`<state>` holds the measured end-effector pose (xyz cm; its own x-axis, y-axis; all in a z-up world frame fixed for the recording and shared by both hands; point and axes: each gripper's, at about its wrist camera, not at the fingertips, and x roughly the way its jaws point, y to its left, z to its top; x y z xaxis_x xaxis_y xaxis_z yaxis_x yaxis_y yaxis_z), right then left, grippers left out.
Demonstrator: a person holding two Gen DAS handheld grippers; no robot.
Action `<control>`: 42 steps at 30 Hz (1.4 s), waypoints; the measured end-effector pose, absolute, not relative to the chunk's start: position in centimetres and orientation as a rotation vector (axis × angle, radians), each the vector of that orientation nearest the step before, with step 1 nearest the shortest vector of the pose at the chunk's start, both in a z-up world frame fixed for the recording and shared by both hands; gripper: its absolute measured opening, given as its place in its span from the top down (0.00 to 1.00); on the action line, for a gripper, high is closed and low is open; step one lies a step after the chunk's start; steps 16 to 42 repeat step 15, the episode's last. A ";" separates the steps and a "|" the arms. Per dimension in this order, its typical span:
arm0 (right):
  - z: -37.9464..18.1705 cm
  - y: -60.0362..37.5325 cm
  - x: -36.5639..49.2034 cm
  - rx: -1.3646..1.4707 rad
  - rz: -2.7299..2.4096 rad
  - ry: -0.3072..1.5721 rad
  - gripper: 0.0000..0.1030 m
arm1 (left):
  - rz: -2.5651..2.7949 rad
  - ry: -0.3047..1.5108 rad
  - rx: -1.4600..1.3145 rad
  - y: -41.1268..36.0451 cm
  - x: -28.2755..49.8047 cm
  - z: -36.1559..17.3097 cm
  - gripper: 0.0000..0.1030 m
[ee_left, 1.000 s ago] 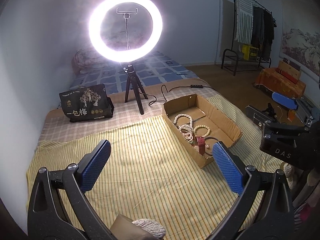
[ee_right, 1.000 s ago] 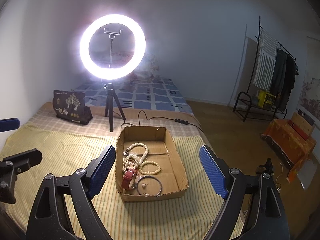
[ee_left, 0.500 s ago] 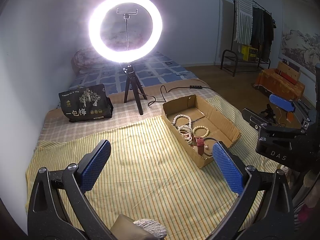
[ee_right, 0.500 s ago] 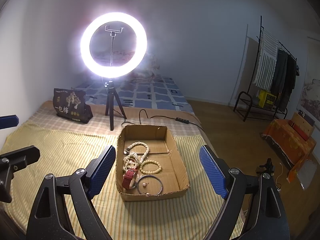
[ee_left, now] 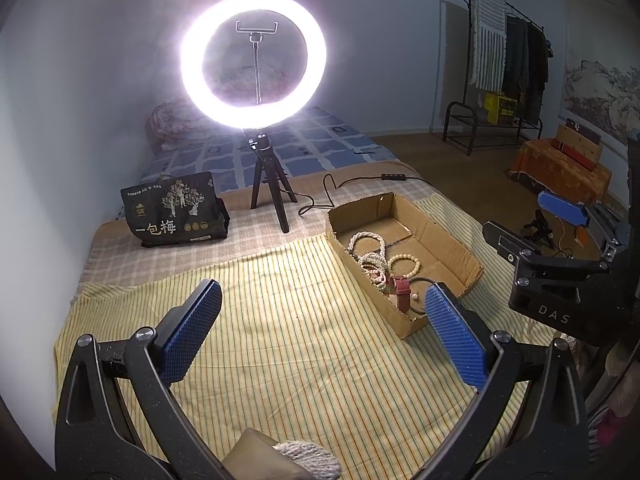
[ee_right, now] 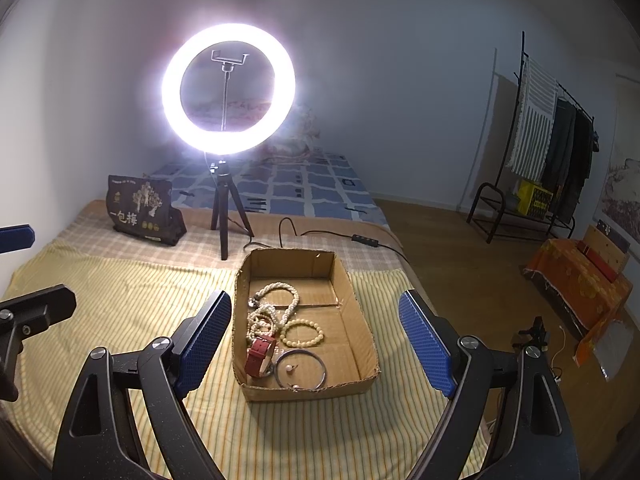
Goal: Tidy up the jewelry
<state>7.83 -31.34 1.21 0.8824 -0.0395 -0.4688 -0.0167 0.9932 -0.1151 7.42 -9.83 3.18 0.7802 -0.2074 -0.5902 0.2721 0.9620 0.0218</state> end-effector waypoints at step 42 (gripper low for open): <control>0.8 -31.1 7.9 -0.127 -0.006 0.504 0.17 | -0.257 0.607 0.106 -9.8 7.3 3.2 0.00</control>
